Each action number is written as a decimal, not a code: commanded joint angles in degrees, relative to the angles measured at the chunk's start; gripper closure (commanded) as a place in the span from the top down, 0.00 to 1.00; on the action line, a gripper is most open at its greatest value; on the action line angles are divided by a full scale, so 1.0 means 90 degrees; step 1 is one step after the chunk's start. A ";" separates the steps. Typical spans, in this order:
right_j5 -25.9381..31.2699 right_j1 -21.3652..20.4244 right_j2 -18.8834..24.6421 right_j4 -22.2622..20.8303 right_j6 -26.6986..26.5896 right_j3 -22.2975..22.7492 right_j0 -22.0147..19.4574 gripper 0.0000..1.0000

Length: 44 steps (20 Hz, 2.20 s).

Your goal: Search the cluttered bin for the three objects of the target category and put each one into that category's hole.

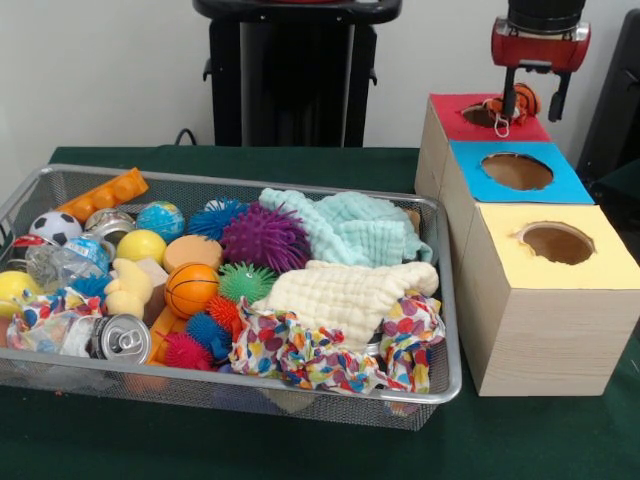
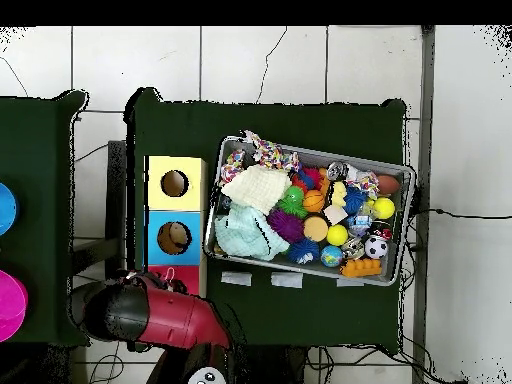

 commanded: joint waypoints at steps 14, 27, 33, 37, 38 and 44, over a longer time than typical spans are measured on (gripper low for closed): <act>-0.0532 0.1033 -0.0197 -0.0399 0.0978 -0.0383 -0.0065 1.00; 0.1006 0.0222 -0.2281 -0.1664 0.0809 -0.1570 0.1508 1.00; 0.1155 0.0428 -0.2511 -0.2048 0.0737 -0.1910 0.1628 1.00; 0.1230 0.0439 -0.2364 -0.2078 0.0750 -0.1972 0.1454 1.00; 0.1261 0.0426 -0.2345 -0.2092 0.0726 -0.1987 0.1402 1.00; 0.1651 0.0396 -0.2160 -0.2078 0.0679 -0.2047 0.1191 1.00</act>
